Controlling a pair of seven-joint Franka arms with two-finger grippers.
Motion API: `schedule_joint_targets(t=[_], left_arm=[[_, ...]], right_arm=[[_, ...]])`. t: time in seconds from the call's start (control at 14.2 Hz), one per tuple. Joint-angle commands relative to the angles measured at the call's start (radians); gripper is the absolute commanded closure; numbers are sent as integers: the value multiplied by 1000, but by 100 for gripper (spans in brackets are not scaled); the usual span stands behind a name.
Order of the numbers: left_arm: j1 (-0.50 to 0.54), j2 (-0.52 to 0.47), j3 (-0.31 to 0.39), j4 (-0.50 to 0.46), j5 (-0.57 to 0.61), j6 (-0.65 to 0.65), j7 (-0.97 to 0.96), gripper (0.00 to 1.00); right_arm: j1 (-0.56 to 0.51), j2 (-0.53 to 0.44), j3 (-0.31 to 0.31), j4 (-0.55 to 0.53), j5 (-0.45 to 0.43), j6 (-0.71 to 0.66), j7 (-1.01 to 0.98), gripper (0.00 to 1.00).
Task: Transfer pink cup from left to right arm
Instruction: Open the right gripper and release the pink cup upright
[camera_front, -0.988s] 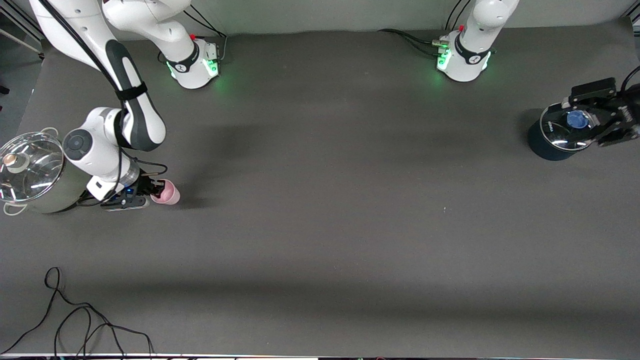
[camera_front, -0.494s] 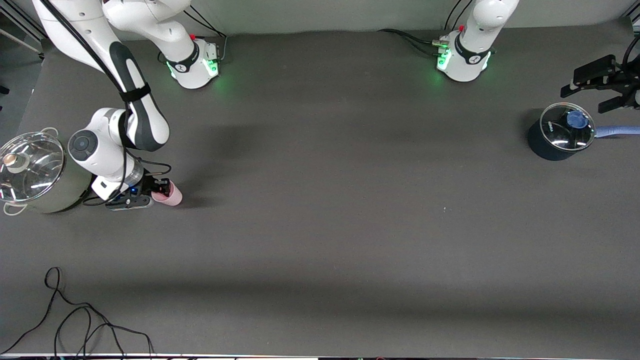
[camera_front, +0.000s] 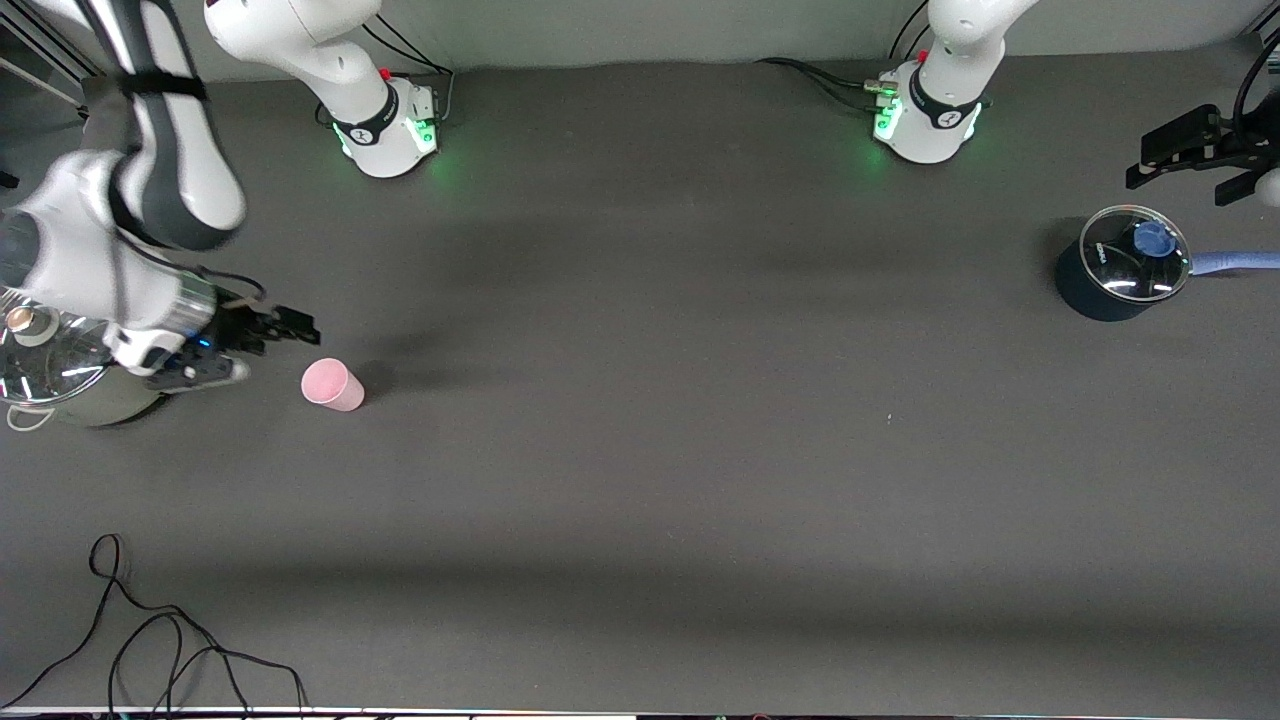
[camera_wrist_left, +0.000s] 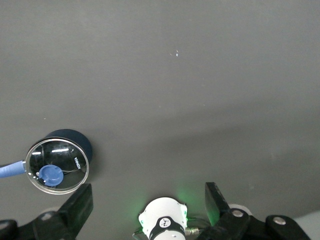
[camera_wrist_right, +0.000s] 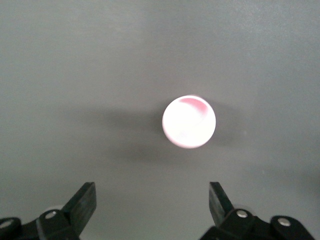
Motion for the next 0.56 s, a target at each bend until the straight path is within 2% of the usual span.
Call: schedule_joint_targets(t=[0.0, 0.21, 0.28, 0.49], left_arm=[[-280, 50, 197, 20, 77, 50, -125, 0], [-548, 69, 431, 20, 88, 99, -164, 0], [-589, 75, 473, 23, 86, 116, -164, 0], [-591, 77, 477, 22, 88, 136, -168, 0]], right_arm=[[3, 9, -11, 222, 9, -245, 43, 0], [10, 20, -9, 414, 5, -437, 141, 0], [11, 20, -8, 445, -5, -459, 165, 0], [13, 14, -2, 515, -81, -506, 195, 0]])
